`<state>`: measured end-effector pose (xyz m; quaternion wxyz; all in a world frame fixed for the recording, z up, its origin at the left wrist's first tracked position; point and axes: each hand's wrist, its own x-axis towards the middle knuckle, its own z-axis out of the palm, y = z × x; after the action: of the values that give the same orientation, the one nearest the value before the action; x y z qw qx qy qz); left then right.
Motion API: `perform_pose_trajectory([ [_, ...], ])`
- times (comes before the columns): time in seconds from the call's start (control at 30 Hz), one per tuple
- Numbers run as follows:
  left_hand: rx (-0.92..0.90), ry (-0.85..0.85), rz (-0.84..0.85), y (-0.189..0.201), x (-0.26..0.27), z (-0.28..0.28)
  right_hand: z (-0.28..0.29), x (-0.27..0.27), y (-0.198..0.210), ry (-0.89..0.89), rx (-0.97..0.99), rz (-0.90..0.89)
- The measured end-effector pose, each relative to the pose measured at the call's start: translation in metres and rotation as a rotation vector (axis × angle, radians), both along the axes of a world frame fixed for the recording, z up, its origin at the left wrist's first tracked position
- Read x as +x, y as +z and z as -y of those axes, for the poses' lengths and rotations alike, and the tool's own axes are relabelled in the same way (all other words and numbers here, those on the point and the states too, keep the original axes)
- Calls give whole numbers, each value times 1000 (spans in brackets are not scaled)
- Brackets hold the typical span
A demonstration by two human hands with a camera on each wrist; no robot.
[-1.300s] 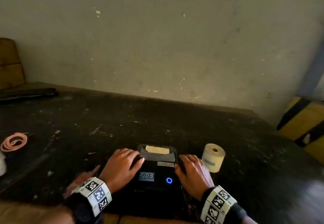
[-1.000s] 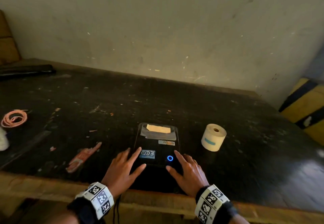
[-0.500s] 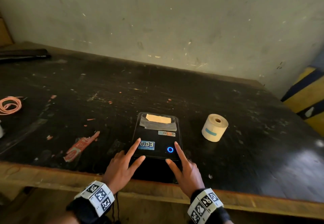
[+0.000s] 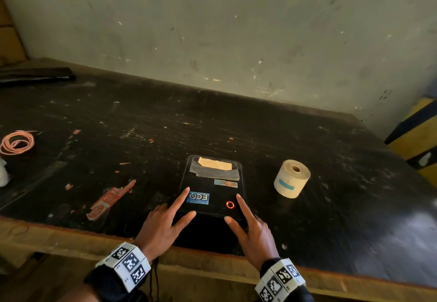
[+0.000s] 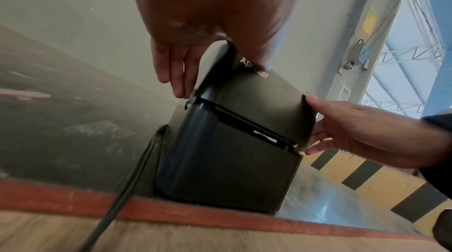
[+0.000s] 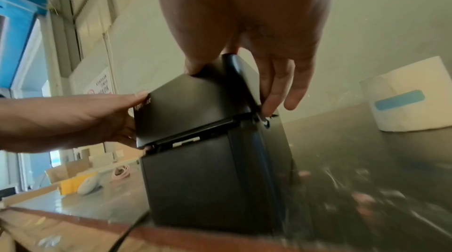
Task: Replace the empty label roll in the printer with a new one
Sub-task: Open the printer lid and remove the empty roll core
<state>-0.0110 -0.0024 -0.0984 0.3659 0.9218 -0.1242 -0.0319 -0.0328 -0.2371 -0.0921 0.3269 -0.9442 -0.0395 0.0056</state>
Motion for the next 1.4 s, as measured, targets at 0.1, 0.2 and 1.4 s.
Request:
perform_pose_trajectory([
  [0.1,-116,31,15,23,10,3,5,15,21,-8,72,14],
  [0.2,-169,90,87,47,24,5,10,32,42,-25,178,72],
  [1.4,-234,-9,-42,2,120,-6,11,116,16,134,108,15],
])
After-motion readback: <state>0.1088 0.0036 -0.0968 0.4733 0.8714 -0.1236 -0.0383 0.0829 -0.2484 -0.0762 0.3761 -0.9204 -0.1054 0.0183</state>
